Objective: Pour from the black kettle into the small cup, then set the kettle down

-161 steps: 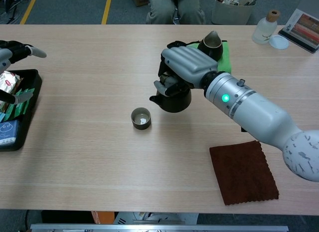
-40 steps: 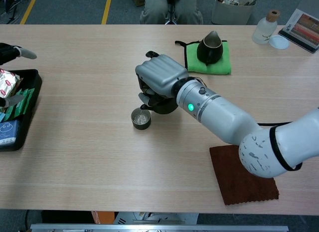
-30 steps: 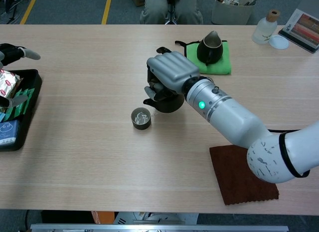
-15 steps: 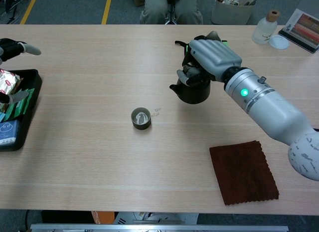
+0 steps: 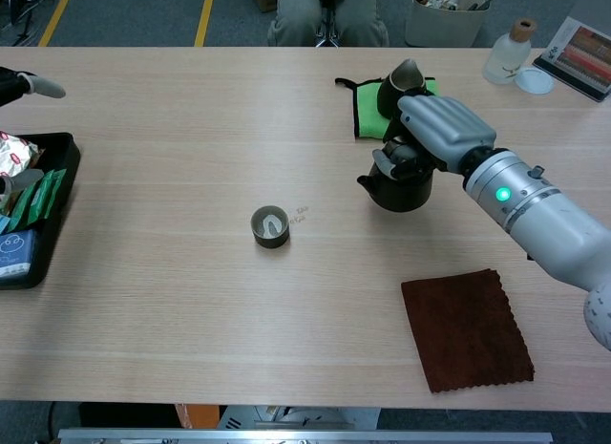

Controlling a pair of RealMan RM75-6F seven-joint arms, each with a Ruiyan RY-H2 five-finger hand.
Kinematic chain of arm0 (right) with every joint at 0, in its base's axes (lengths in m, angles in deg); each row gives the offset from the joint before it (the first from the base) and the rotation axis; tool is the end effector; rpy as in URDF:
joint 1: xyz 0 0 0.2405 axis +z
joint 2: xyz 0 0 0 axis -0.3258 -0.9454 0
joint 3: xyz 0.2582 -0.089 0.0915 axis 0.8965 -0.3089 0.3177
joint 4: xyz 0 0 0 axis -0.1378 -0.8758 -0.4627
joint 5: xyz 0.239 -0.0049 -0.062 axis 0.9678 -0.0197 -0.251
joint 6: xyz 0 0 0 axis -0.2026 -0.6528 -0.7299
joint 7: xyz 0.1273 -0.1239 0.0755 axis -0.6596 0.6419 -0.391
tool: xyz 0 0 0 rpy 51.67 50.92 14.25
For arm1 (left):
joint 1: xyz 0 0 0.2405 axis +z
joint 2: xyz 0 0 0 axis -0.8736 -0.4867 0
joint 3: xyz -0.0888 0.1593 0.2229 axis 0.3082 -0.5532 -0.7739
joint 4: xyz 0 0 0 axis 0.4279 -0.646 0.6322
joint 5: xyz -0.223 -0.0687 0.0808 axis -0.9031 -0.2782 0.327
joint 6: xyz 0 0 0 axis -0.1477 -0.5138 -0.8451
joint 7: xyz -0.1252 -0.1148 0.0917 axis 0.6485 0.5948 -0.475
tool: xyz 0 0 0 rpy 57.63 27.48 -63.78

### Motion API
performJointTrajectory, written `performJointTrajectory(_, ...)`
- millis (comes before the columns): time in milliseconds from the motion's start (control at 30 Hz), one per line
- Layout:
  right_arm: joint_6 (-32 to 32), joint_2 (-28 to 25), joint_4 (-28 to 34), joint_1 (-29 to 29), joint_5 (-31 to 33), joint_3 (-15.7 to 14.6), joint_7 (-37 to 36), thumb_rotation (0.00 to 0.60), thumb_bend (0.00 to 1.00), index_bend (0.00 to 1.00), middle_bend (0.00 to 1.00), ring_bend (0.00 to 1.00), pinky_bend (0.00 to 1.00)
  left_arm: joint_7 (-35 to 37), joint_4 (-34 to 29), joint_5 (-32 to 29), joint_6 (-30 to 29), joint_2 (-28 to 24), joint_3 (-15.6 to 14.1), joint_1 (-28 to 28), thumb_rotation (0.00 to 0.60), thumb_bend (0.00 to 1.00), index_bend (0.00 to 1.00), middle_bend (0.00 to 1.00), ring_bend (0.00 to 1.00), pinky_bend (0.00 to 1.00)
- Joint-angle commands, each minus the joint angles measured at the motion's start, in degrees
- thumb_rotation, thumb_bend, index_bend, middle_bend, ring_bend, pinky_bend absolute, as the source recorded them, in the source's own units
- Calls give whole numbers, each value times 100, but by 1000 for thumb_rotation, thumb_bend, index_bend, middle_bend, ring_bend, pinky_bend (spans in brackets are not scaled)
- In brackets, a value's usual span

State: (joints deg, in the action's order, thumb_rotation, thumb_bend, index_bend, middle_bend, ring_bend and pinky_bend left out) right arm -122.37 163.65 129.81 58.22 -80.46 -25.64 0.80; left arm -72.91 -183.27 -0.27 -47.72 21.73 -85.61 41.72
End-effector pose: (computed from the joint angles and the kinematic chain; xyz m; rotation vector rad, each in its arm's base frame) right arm -0.1620 -0.3553 -0.0919 1.7939 -1.1140 0.9620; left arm -0.2413 0.2770 0.0820 -1.6702 -0.9375 -0.7786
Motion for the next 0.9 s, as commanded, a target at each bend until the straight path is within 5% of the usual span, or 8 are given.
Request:
performJointTrajectory(33,85,114,-206,-89,-68,-29,-88,600,468,1000,1000,966,85,4,8,-18,15,5,5,-2,600,271,142,133,90,89)
performJointTrajectory(900,367,438,-913,-501,-434,27,-296,600,445,1000,958,940,81,-3,90,-78,88,75,1,11,600,271,141,132,90,89)
